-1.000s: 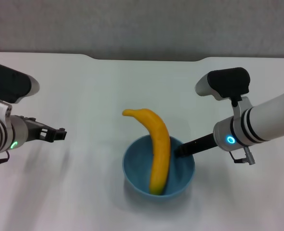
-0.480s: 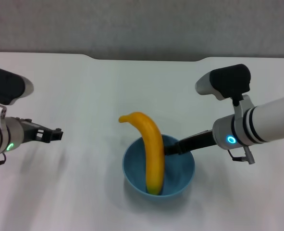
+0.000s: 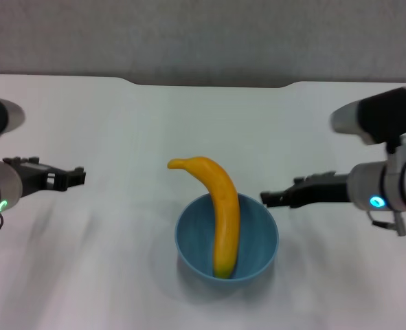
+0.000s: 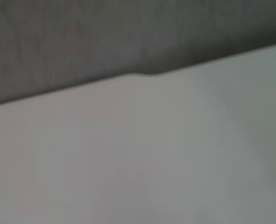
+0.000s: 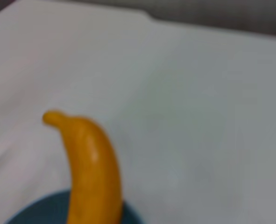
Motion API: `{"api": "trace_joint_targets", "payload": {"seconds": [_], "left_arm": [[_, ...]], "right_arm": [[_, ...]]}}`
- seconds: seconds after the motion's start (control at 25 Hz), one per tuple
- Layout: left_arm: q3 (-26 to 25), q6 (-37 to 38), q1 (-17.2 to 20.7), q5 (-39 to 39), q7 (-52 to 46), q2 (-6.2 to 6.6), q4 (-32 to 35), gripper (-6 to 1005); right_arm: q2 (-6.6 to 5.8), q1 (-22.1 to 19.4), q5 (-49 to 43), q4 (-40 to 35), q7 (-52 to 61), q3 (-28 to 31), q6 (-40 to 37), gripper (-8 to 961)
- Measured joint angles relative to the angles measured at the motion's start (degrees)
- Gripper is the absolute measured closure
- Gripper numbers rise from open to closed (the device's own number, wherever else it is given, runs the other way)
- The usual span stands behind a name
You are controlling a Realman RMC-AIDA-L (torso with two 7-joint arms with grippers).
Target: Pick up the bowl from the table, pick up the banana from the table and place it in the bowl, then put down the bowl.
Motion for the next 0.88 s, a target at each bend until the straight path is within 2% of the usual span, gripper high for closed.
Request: {"api": "trace_joint_targets", "payload": {"seconds": [0.04,0.24,0.28,0.32,0.36,0.4,0.44,0.48,0.56,0.6,0.64,0.68,0.8,0.88], "left_arm": [[0.12,0.94,0.72,-0.87,0.44,0.0,-0.67,119],[1.25,9.92,5.74,-8.86,4.84,0.02,-3.01,119],[1.25,9.92,5.74,-8.86,4.84,0.02,-3.01,119],[2.09,13.2,7.13,-10.63,6.24,0.04,-3.17,119],[4.8,20.62,9.84,-12.53,8.85,0.03,-3.01,119],[5.49,22.39,10.42,-12.78,9.41,0.01,-2.86,119],[7.09,27.24,11.53,-12.8,10.34,-0.02,-2.1,119],[8.87,32.69,12.5,-12.77,11.19,-0.06,-0.84,119],[12.03,42.18,13.66,-12.66,11.98,-0.08,2.37,119],[13.86,47.52,13.96,-12.66,12.11,-0.05,4.89,119],[16.87,57.13,14.06,-12.75,12.12,-0.04,9.56,119],[16.87,57.13,14.06,-12.75,12.12,-0.04,9.56,119],[21.64,71.57,12.65,-12.9,12.01,-0.12,18.35,120],[24.32,78.77,10.78,-13.57,11.15,-0.2,23.93,120]], "right_arm": [[0.0,0.0,0.0,0.0,0.0,0.0,0.0,96],[0.21,-7.66,3.21,6.77,-6.63,1.68,-6.09,51],[0.24,-9.28,5.05,7.47,-8.63,1.58,-8.47,52],[0.26,-10.63,7.95,7.83,-10.8,1.45,-10.76,53],[0.28,-11.85,11.0,7.9,-13.26,1.34,-12.9,54],[0.29,-12.57,14.58,7.62,-16.31,1.28,-14.4,55],[0.29,-13.42,19.89,6.68,-21.56,1.25,-15.9,56],[0.31,-13.55,22.34,5.94,-24.41,1.24,-16.1,57],[0.31,-13.7,33.83,1.75,-38.3,1.3,-16.15,58],[0.31,-13.7,33.83,1.75,-38.3,1.3,-16.15,58],[0.34,-13.65,37.93,0.16,-43.02,1.27,-16.1,59],[0.35,-13.6,41.81,-1.32,-47.99,1.23,-16.05,59],[0.39,-13.64,54.04,-5.59,-61.09,0.98,-14.67,61],[0.38,-13.62,63.48,-9.56,-70.59,1.01,-10.57,61]]}}
